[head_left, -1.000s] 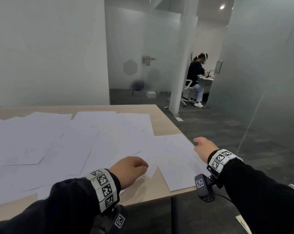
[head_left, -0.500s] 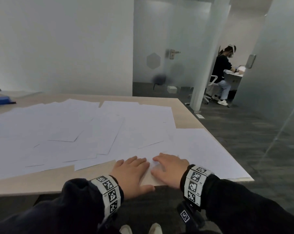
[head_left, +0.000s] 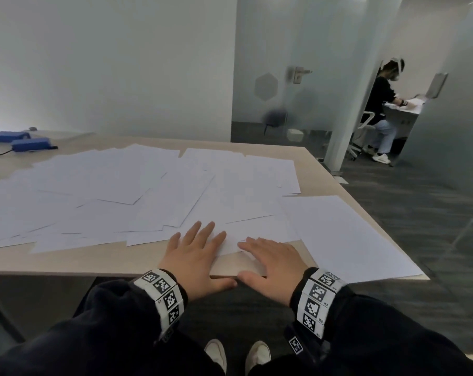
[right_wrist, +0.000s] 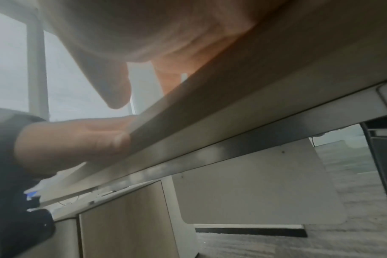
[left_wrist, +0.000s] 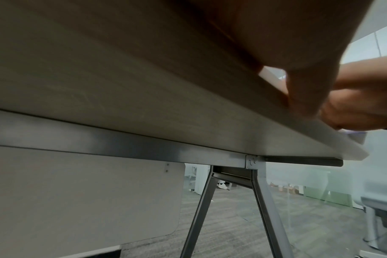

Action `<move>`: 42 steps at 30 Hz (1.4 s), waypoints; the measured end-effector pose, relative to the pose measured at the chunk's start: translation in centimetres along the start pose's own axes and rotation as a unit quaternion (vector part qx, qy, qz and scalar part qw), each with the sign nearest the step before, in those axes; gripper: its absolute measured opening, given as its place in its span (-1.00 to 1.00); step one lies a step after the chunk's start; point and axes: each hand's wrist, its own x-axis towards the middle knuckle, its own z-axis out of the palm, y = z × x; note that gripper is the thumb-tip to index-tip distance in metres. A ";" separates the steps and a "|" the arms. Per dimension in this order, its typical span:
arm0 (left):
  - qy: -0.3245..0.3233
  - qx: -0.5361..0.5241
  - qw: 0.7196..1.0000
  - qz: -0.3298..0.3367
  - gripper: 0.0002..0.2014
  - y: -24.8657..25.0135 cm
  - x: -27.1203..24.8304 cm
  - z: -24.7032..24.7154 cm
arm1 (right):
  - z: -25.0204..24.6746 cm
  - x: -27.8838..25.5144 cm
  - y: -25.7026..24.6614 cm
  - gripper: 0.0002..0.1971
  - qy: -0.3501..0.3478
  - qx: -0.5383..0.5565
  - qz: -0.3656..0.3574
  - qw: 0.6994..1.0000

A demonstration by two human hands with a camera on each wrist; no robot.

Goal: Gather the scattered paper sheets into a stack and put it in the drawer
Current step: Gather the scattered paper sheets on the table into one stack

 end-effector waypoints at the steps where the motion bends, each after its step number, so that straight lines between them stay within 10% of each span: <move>1: -0.002 0.002 1.000 0.001 0.09 0.0 0.0 0.0 | -0.1 0.0 0.0 -0.29 0.007 0.013 0.000 1.000; 17: -0.013 -0.008 0.992 0.126 -0.11 5.6 2.1 0.3 | -0.4 0.3 1.9 -0.40 0.095 0.201 0.070 0.972; 26: 0.000 0.011 0.996 0.084 -0.20 3.0 0.9 0.2 | -1.9 1.9 4.5 -0.50 0.108 0.316 0.129 0.934; 32: 0.031 -0.004 0.999 0.034 -0.24 1.1 -0.1 0.2 | -1.0 2.2 3.5 -0.28 0.011 0.049 0.071 0.996; 42: 0.058 0.017 0.998 0.008 -0.11 -0.2 -1.1 -0.1 | -0.6 1.5 3.0 0.02 0.004 -0.056 0.024 0.998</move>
